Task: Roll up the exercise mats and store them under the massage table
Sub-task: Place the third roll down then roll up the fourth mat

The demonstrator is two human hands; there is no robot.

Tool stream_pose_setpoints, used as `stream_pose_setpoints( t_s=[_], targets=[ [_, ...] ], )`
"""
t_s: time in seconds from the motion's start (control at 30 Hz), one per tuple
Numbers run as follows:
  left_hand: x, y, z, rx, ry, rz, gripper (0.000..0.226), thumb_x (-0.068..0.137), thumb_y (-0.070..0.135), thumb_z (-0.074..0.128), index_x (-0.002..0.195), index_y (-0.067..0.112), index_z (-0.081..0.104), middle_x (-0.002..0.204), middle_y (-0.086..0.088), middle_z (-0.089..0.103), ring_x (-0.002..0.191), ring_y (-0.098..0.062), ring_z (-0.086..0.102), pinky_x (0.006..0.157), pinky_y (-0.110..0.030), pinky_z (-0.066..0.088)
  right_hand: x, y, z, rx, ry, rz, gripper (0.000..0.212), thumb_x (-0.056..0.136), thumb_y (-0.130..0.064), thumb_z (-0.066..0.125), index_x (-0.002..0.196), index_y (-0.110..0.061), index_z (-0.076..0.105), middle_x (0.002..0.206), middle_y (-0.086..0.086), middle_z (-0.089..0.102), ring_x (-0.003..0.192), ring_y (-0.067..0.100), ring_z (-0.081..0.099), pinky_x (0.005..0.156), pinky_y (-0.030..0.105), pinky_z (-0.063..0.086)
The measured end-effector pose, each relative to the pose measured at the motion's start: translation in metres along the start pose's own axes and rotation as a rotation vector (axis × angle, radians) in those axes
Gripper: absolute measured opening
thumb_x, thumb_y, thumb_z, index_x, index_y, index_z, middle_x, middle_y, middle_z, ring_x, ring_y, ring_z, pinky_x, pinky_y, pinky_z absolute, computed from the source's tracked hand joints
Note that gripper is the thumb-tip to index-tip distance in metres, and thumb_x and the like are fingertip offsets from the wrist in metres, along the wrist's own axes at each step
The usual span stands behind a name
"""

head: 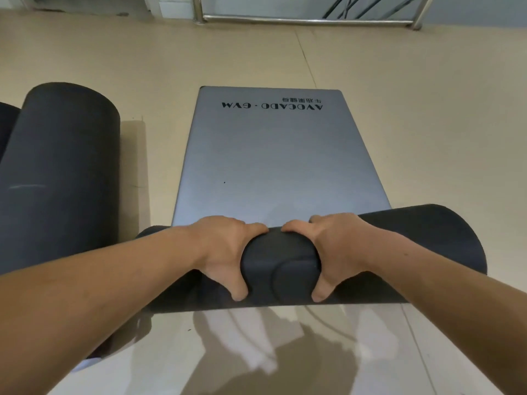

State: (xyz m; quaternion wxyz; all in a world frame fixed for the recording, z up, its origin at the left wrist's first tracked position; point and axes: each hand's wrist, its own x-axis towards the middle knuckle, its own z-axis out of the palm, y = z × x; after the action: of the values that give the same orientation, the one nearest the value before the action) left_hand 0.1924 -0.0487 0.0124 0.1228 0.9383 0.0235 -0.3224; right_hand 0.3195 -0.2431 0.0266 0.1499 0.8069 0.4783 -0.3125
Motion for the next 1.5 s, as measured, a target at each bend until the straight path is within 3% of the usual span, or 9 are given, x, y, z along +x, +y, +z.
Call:
stream_pose_setpoints(
  t_s=[0.1,0.23,0.43,0.63,0.73,0.93,1.17,1.33,1.5],
  targets=[
    [-0.012,0.004,0.001,-0.206,-0.175,0.013,0.090,0.052,0.050,0.096,0.128,0.056,0.048,0.113,0.022,0.063,0.103,-0.010,0.065,0.089,-0.037,0.060,-0.014,0.004,0.001,0.212,-0.196,-0.034,0.110,0.048,-0.059,0.099,0.136,-0.063,0.034,0.127,-0.021,0.059,0.114,0.017,0.061,0.104,0.043,0.051],
    [-0.026,-0.004,0.006,-0.288,-0.109,0.033,0.106,0.060,0.054,0.095,0.150,0.048,0.040,0.139,0.022,0.053,0.128,-0.012,0.055,0.107,-0.038,0.052,-0.004,0.008,0.002,0.346,-0.260,-0.019,0.117,0.047,-0.050,0.104,0.143,-0.062,0.039,0.142,-0.023,0.052,0.136,0.020,0.051,0.114,0.051,0.045],
    [-0.044,0.019,0.009,0.113,0.344,0.141,0.076,0.079,0.062,0.068,0.149,0.046,0.042,0.141,0.009,0.046,0.123,-0.020,0.050,0.095,-0.041,0.053,0.002,0.020,-0.021,0.313,-0.044,0.055,0.109,0.058,-0.055,0.099,0.150,-0.055,0.040,0.156,-0.012,0.038,0.146,0.025,0.037,0.120,0.054,0.035],
    [-0.035,0.038,0.045,0.289,0.288,-0.009,0.123,0.062,0.076,0.074,0.156,0.026,0.012,0.157,-0.009,0.022,0.145,-0.034,0.026,0.121,-0.056,0.026,-0.021,-0.004,-0.032,0.058,0.150,0.098,0.075,0.080,-0.057,0.083,0.144,-0.049,0.046,0.139,-0.010,0.049,0.127,0.020,0.054,0.100,0.041,0.049],
    [-0.023,0.023,0.037,0.261,0.320,0.014,0.125,0.053,0.076,0.075,0.153,0.029,0.017,0.150,-0.004,0.033,0.136,-0.029,0.038,0.114,-0.051,0.037,-0.039,-0.028,-0.019,0.023,0.216,0.062,0.078,0.085,-0.064,0.070,0.152,-0.050,0.034,0.142,-0.006,0.048,0.132,0.022,0.051,0.103,0.041,0.048],
    [-0.010,-0.007,-0.010,0.020,0.246,0.057,0.126,0.052,0.077,0.082,0.156,0.037,0.024,0.143,0.012,0.046,0.126,-0.017,0.051,0.103,-0.043,0.051,-0.026,-0.057,0.022,-0.222,0.172,0.174,0.141,0.069,-0.086,0.068,0.160,-0.030,-0.024,0.169,0.020,0.004,0.156,0.044,0.012,0.119,0.065,0.024],
    [-0.025,0.010,0.018,0.268,0.565,0.011,0.083,0.079,0.063,0.060,0.152,0.031,0.036,0.151,-0.003,0.040,0.131,-0.029,0.044,0.105,-0.050,0.043,0.012,-0.020,-0.031,-0.068,0.163,0.106,0.142,0.049,-0.084,0.083,0.160,-0.047,0.004,0.150,-0.001,0.042,0.139,0.027,0.045,0.111,0.052,0.039],
    [-0.014,0.003,0.032,0.288,0.366,-0.102,0.122,0.084,0.072,0.062,0.162,0.023,-0.018,0.172,-0.011,-0.013,0.159,-0.039,-0.006,0.124,-0.063,0.016,0.033,-0.005,-0.061,0.117,0.145,0.098,0.139,0.044,-0.076,0.092,0.160,-0.050,0.019,0.151,-0.010,0.045,0.141,0.023,0.047,0.111,0.047,0.044],
    [0.018,-0.014,0.025,0.269,0.378,-0.142,0.144,0.071,0.076,0.074,0.160,0.023,-0.026,0.172,-0.011,-0.016,0.160,-0.038,-0.010,0.125,-0.065,0.012,0.022,-0.021,-0.038,-0.060,0.437,0.136,0.102,0.072,-0.074,0.078,0.157,-0.045,0.028,0.156,-0.002,0.036,0.144,0.026,0.037,0.116,0.051,0.036]
  ],
)
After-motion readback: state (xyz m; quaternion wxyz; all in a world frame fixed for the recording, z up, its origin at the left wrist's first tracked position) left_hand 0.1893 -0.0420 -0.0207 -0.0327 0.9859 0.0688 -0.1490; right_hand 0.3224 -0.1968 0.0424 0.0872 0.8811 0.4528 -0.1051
